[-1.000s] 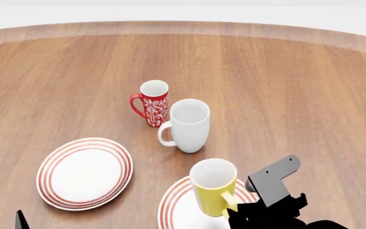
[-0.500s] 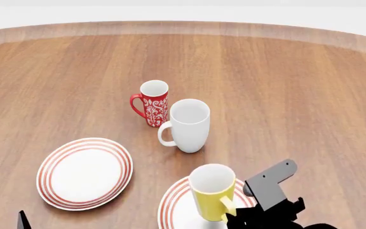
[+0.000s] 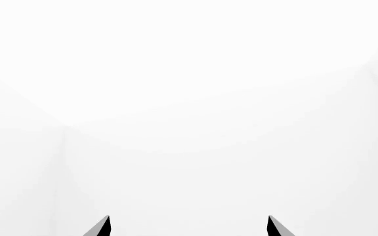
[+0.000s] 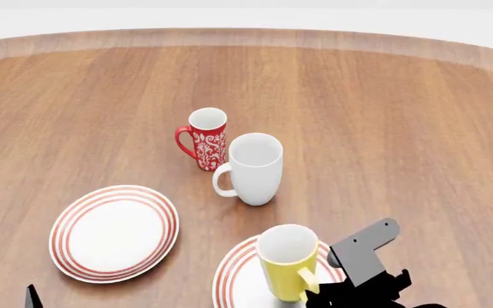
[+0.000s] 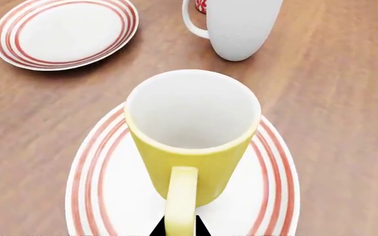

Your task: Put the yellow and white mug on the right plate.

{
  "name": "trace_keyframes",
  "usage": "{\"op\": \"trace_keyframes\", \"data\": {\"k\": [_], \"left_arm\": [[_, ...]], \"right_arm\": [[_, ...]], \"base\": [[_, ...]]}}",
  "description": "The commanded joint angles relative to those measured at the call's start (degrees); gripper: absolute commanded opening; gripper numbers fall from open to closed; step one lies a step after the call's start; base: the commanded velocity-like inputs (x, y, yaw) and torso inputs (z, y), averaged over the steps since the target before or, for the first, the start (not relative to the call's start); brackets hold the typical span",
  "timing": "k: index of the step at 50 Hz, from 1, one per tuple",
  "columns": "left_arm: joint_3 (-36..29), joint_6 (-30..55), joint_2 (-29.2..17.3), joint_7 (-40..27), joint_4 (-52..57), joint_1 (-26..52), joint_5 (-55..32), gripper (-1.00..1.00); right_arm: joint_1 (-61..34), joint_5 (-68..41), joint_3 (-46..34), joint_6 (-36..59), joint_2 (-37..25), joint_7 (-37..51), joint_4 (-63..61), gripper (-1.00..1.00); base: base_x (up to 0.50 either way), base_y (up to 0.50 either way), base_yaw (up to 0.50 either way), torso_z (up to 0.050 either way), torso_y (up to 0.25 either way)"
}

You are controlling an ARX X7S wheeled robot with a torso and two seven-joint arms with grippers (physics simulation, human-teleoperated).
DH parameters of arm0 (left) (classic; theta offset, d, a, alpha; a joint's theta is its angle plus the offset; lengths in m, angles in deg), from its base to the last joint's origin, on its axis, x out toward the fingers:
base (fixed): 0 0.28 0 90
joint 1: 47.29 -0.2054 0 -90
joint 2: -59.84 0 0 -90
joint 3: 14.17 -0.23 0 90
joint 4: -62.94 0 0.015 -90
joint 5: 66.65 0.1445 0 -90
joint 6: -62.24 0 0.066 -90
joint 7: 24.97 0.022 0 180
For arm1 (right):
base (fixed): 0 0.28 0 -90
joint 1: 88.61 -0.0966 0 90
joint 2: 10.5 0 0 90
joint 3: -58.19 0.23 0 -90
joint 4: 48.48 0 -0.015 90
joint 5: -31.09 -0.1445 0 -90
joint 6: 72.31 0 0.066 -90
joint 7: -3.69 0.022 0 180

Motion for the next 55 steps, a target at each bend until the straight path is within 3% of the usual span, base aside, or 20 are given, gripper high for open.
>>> {"op": "trace_keyframes", "data": {"k": [1,9,10,34,44,55], "left_arm": [[1.38,-0.35,1.03,1.13,0.24,-0.12,0.59,1.0],[1.24,-0.11,0.94,1.14,0.46,-0.12,0.54,1.0],[1.25,-0.11,0.92,1.1,0.53,-0.14,0.59,1.0],[0.98,0.12,0.71,0.63,0.34,0.34,0.46,1.0],[1.12,-0.11,0.59,-0.03,0.5,0.04,0.67,1.0],[0.95,0.25,0.43,-0.05,0.77,0.03,0.34,1.0]], "right_arm": [[0.19,1.92,1.99,-1.05,2.12,-1.8,2.08,-1.0],[0.92,2.17,1.94,-1.5,2.78,-2.19,3.26,-1.0],[0.99,2.24,1.91,-1.54,2.76,-2.07,3.2,1.0],[1.13,2.36,2.1,-1.14,2.34,-1.39,2.27,1.0],[3.94,-2.06,4.21,-0.75,-14.15,11.52,-29.62,1.0],[13.84,1.23,6.33,-13.57,-27.03,24.87,-52.52,1.0]], "base": [[0.0,0.0,0.0,0.0,0.0],[0.0,0.0,0.0,0.0,0.0],[0.0,0.0,0.0,0.0,0.0],[0.0,0.0,0.0,0.0,0.0],[0.0,0.0,0.0,0.0,0.0],[0.0,0.0,0.0,0.0,0.0]]}}
